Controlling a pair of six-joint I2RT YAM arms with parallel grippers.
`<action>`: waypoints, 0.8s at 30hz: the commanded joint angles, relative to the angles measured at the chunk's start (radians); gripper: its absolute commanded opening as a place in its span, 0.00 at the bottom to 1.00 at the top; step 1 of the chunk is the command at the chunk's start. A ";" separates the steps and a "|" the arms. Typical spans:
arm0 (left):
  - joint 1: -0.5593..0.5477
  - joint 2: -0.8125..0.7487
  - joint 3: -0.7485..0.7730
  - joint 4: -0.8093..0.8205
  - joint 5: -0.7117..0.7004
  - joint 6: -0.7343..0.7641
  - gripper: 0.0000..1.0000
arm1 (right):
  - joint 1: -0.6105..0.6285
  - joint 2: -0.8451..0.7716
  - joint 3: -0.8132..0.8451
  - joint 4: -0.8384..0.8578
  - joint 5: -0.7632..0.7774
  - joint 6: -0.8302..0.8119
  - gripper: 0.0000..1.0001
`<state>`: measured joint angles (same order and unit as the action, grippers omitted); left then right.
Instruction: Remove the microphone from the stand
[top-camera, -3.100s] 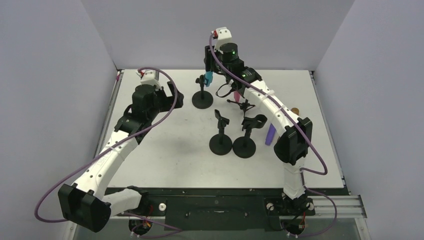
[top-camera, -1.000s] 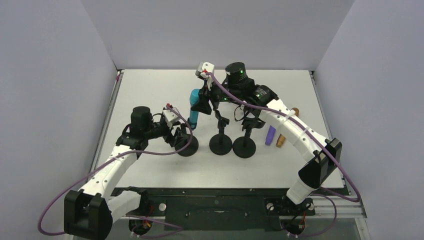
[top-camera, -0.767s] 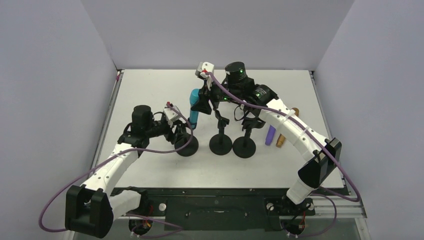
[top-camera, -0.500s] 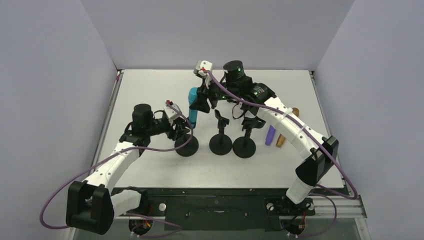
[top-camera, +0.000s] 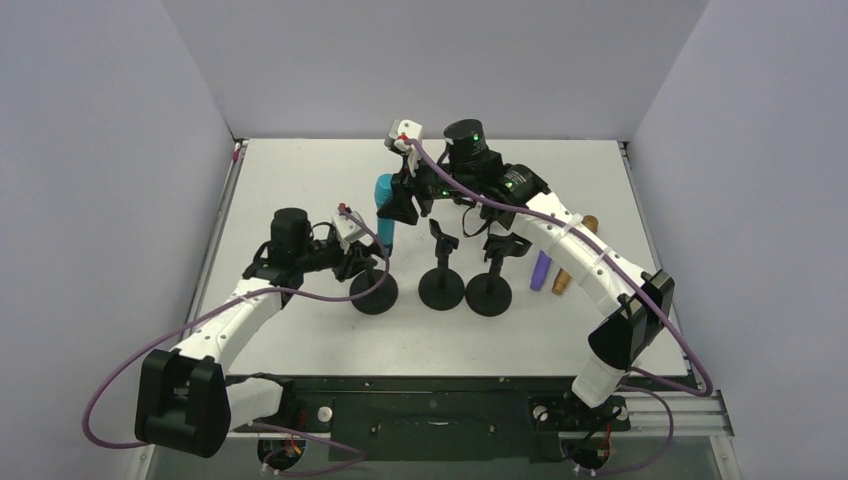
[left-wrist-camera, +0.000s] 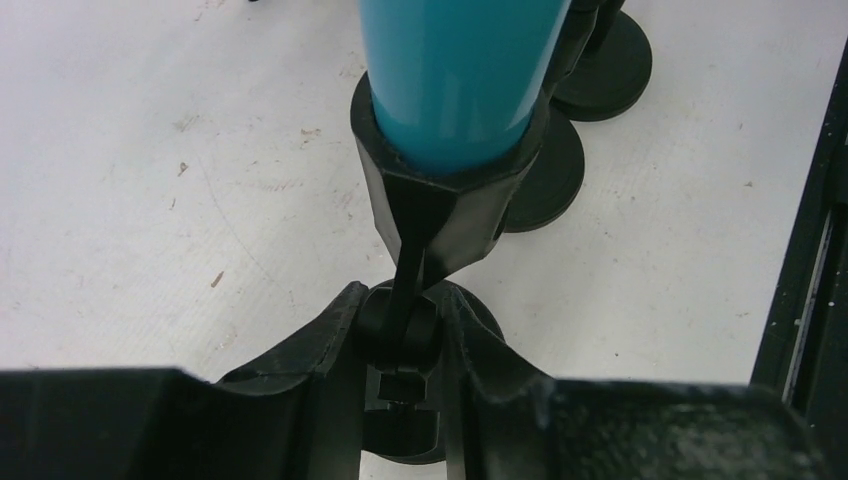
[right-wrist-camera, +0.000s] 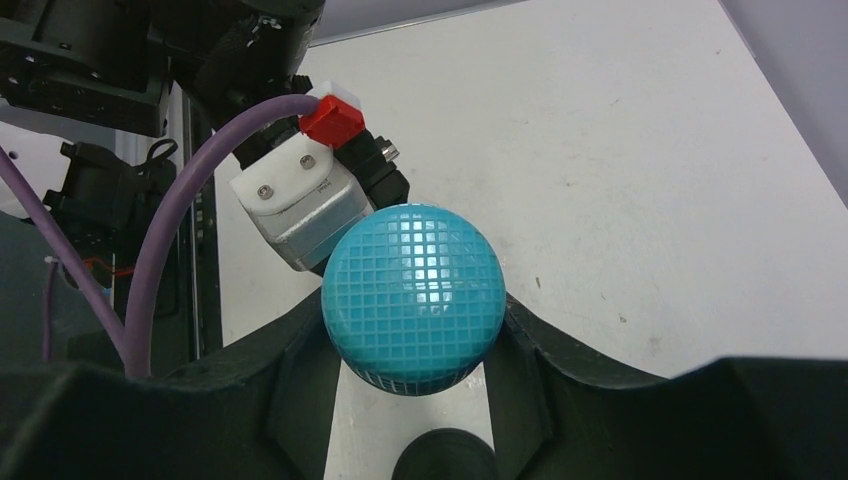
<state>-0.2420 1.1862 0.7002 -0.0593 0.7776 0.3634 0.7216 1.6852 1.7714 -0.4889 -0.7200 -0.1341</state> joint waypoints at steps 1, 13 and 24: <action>-0.013 0.018 0.040 -0.020 0.039 0.026 0.14 | 0.006 0.002 0.041 0.022 0.008 -0.009 0.00; -0.067 0.060 0.058 -0.095 -0.075 0.082 0.00 | 0.003 -0.040 0.043 0.071 0.037 0.021 0.00; -0.085 0.089 0.069 -0.140 -0.102 0.106 0.00 | -0.025 -0.146 0.001 0.233 0.048 0.127 0.00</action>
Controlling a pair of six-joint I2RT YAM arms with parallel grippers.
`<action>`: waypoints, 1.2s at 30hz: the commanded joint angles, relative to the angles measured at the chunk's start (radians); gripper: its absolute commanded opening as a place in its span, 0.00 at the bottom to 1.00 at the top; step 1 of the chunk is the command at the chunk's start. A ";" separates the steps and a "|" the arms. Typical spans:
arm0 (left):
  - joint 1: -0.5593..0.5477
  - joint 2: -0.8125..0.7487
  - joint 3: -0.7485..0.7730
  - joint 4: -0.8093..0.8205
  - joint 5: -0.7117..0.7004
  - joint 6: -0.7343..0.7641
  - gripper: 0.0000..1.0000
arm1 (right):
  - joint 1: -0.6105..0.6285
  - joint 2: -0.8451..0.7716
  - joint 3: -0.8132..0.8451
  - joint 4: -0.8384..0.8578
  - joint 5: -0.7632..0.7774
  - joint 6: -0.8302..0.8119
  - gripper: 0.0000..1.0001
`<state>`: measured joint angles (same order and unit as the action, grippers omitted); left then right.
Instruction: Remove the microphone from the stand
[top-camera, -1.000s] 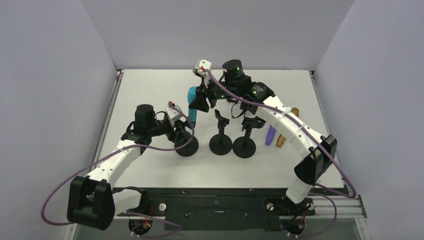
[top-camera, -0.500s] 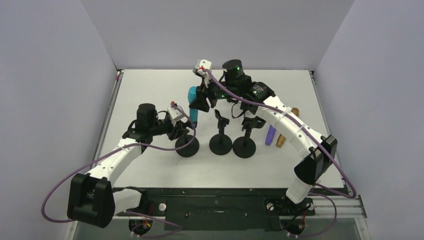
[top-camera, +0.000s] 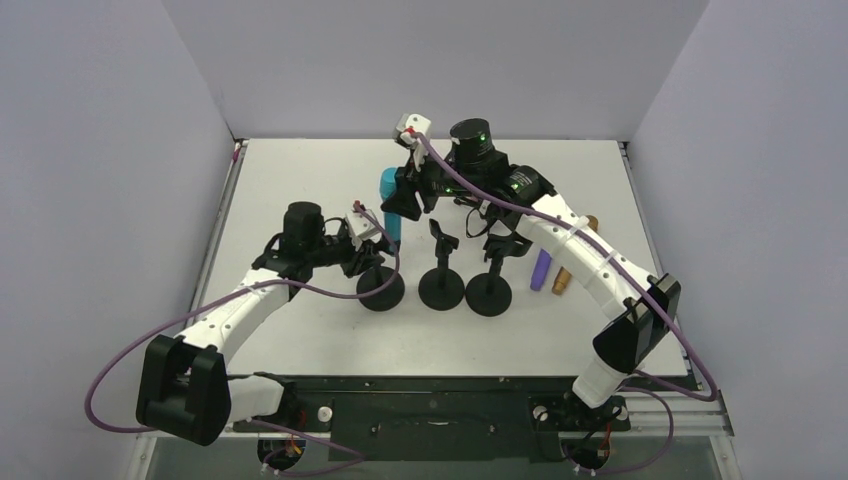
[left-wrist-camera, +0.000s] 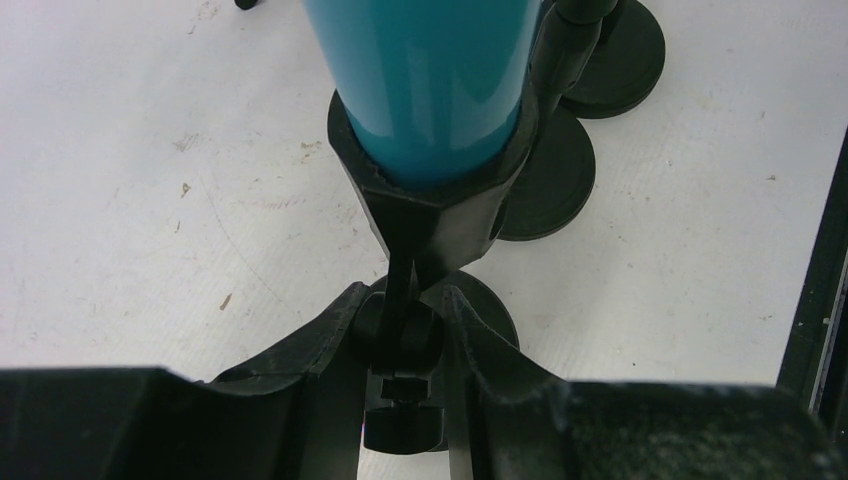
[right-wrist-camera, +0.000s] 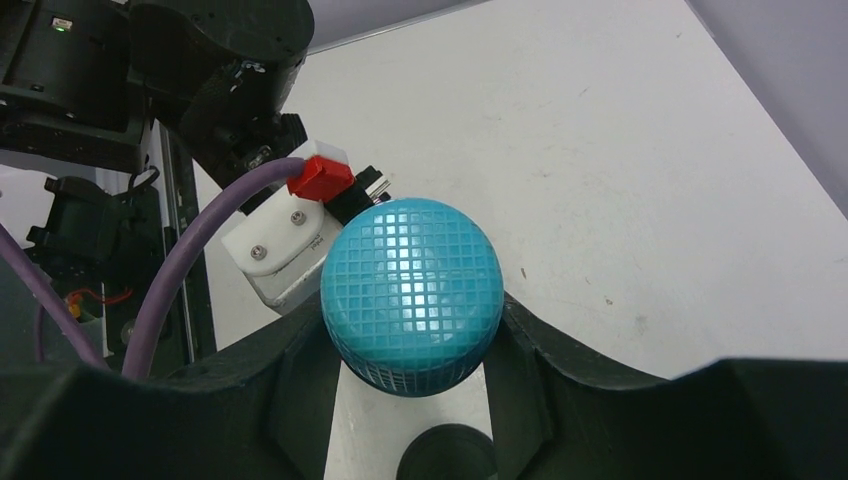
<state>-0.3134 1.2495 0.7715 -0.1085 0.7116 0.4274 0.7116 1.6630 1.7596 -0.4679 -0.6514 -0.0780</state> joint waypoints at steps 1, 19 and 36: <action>-0.013 0.025 -0.004 -0.091 -0.042 0.042 0.00 | -0.018 -0.129 0.005 0.238 -0.021 0.090 0.00; -0.013 0.024 0.017 -0.103 -0.048 0.033 0.00 | -0.044 -0.187 0.019 0.297 0.036 0.161 0.00; -0.018 0.015 0.032 0.118 -0.066 -0.099 0.00 | -0.175 -0.316 0.016 0.121 0.444 0.233 0.00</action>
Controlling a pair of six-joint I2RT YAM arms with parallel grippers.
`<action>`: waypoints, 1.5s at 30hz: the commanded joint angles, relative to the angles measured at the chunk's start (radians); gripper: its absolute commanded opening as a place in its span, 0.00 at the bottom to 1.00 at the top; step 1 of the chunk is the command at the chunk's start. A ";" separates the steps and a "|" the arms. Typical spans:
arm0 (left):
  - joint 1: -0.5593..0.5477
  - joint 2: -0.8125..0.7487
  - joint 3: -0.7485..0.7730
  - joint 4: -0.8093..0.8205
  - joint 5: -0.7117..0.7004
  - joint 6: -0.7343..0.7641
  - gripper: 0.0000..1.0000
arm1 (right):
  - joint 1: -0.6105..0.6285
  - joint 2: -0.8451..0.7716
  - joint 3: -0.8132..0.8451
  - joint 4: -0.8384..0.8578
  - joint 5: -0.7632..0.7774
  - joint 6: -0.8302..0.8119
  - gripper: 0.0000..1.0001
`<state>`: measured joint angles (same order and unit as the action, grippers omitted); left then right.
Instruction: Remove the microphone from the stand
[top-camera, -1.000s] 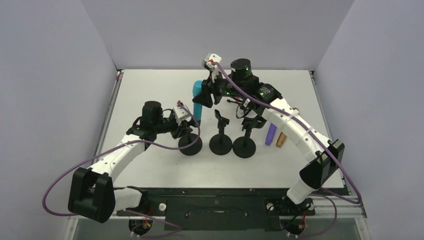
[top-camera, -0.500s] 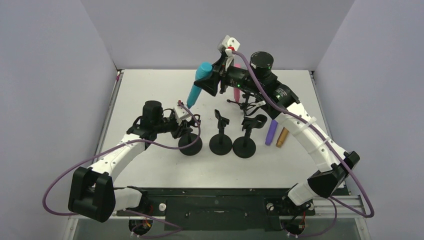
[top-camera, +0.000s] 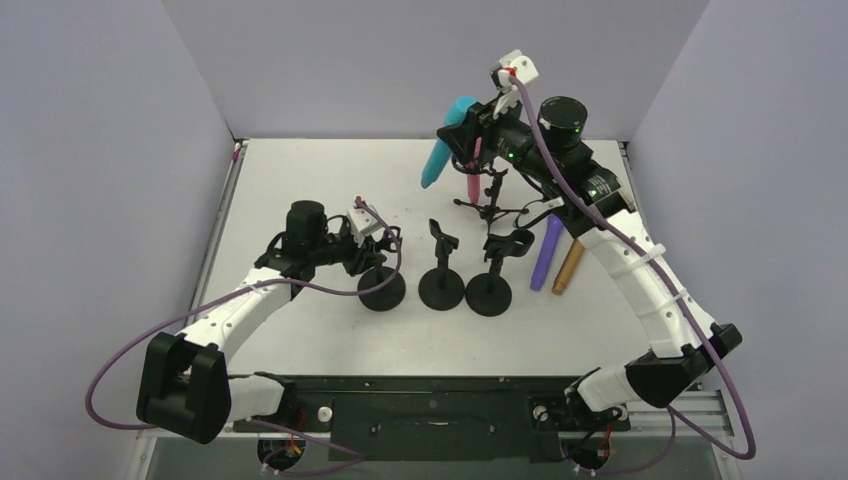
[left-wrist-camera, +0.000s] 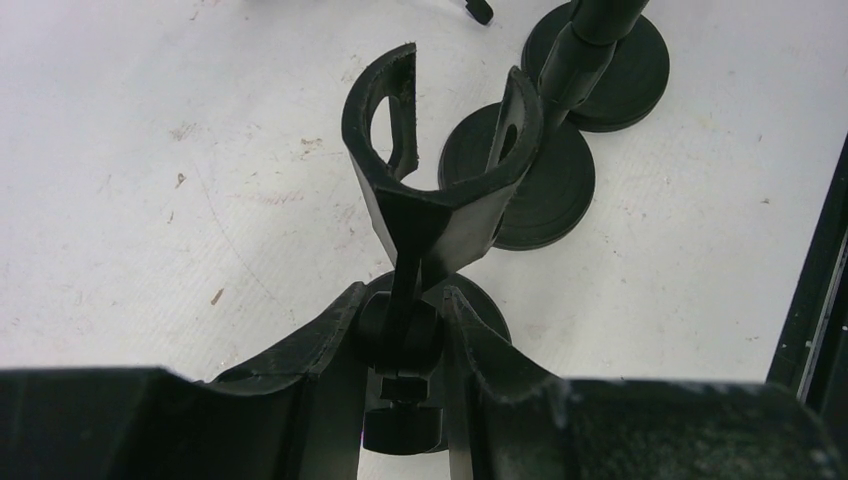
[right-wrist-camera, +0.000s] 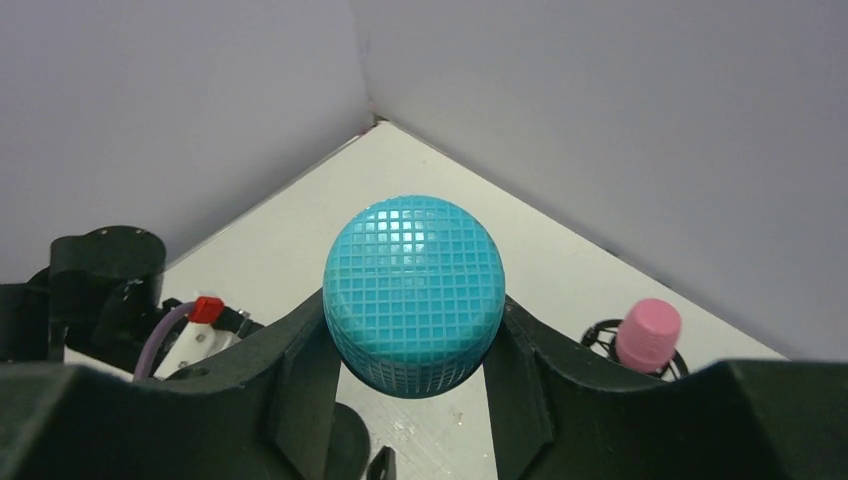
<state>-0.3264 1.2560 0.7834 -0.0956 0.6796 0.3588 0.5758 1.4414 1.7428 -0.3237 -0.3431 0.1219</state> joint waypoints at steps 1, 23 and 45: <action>-0.006 0.013 0.022 0.110 -0.049 -0.025 0.00 | -0.057 -0.106 0.025 -0.039 0.148 0.041 0.00; -0.020 0.037 0.059 0.131 -0.185 -0.031 0.97 | -0.212 -0.262 0.052 -0.320 0.445 0.032 0.00; -0.049 -0.055 0.249 -0.105 -0.476 -0.085 0.96 | -0.229 -0.273 0.080 -0.413 0.746 0.070 0.00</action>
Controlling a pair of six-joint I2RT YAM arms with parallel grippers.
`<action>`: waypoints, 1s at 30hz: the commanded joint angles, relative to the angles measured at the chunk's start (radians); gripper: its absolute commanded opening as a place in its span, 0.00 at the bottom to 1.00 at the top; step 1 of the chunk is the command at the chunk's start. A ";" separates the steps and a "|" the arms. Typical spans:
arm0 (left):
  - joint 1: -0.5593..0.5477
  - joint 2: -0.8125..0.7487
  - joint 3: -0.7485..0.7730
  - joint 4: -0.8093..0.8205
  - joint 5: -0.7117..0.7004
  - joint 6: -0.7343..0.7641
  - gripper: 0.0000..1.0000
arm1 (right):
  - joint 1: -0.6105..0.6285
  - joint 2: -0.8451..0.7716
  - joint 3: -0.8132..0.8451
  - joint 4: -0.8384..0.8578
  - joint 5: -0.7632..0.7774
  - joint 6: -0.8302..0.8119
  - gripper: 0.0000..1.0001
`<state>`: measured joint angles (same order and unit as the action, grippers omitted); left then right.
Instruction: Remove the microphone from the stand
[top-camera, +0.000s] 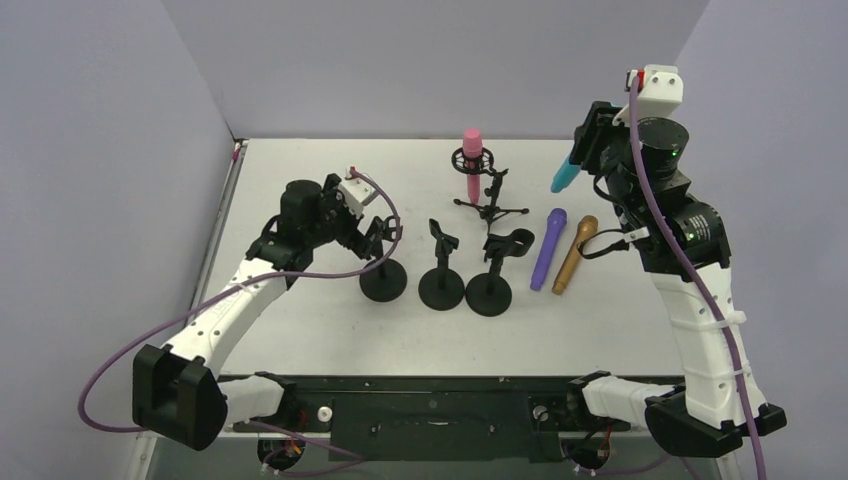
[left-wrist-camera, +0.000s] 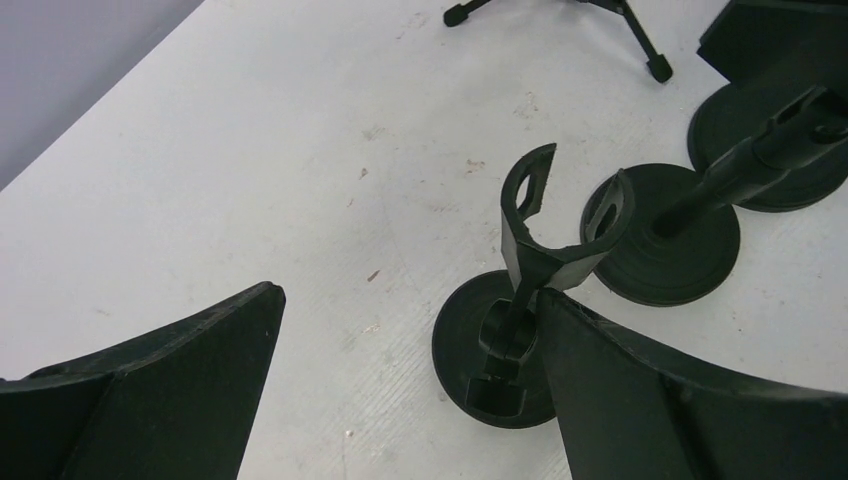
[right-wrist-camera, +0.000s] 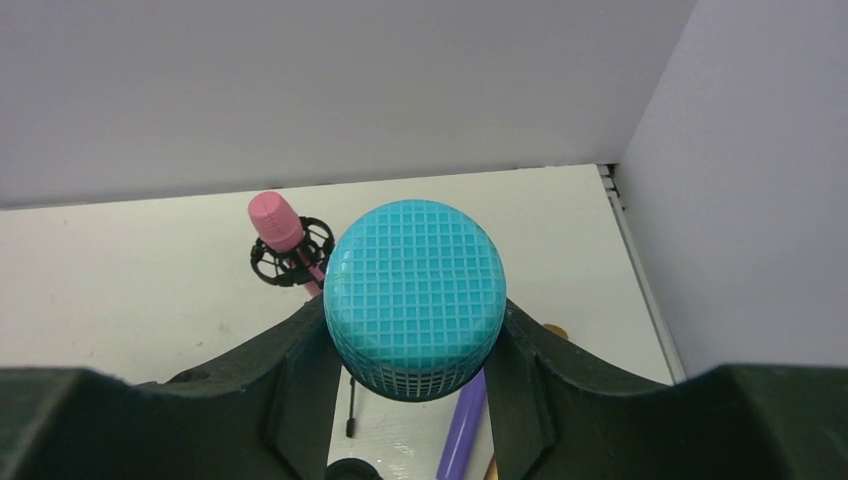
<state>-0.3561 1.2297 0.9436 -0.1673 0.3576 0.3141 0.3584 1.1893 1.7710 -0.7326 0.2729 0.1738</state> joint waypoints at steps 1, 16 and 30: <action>-0.025 -0.028 0.102 -0.041 -0.181 -0.050 0.96 | -0.015 -0.022 0.052 -0.009 0.139 0.019 0.00; -0.064 -0.030 0.343 -0.201 -0.416 -0.307 0.96 | -0.240 -0.031 -0.110 -0.169 0.042 0.105 0.00; -0.085 -0.169 0.217 -0.185 -0.402 -0.460 0.96 | -0.453 0.119 -0.326 -0.218 -0.230 0.172 0.00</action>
<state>-0.4316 1.1038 1.1912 -0.3820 -0.0597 -0.0883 -0.0582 1.2663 1.5002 -0.9546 0.1318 0.3164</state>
